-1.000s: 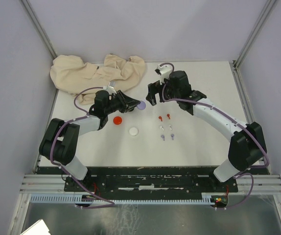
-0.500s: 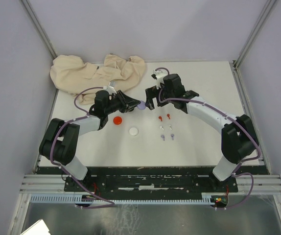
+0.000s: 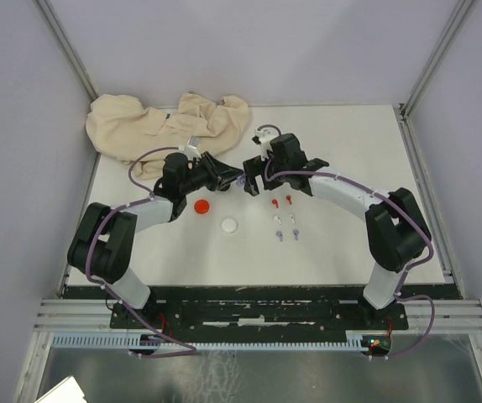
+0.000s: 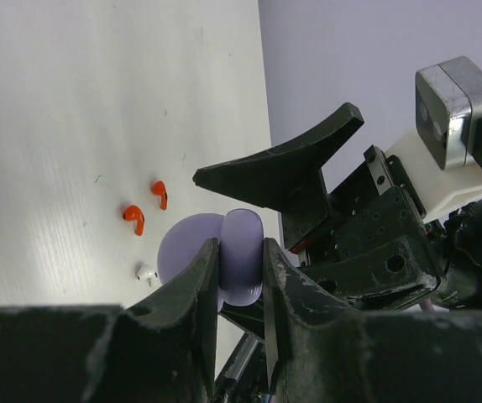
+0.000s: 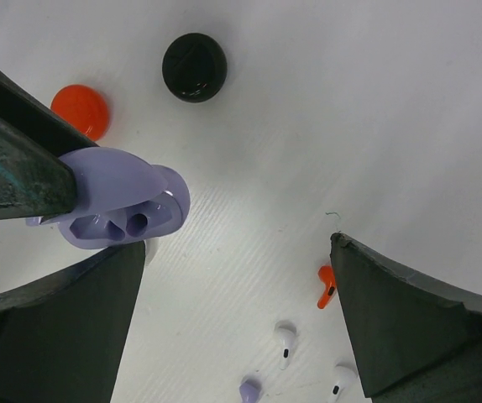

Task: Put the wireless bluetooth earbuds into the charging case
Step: Open the charging case, then pick up the earbud from the center of the board.

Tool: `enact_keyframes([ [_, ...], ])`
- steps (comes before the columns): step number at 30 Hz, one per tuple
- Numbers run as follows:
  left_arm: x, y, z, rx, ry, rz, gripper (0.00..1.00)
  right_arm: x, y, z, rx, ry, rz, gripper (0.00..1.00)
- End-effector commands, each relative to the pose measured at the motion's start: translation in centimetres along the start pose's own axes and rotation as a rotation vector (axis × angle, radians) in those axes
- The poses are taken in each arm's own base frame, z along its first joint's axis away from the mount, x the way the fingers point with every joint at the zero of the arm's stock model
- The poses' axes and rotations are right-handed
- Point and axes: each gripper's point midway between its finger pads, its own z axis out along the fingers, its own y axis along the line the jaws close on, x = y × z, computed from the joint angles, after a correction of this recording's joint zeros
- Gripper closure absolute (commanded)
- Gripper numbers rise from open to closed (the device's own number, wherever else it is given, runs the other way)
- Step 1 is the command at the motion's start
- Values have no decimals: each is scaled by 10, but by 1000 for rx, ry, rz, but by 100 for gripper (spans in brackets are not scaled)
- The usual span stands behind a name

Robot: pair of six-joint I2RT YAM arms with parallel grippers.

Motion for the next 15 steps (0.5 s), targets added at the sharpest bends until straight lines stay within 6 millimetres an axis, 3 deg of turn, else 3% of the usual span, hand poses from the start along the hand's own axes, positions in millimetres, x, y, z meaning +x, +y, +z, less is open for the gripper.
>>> enact_keyframes([
  [1,-11,-26,4,78,-28,-2,97,-35,5,-7,5,-124,-5,1],
  [5,-32,-14,-1,20,-135,-26,97,-35,-7,-24,82,-138,-16,1],
  [8,-54,-7,-13,0,-250,-65,97,-22,-14,-38,131,-82,-24,1],
  [15,-73,-9,-41,54,-437,-156,97,39,-11,-71,183,115,-2,12],
])
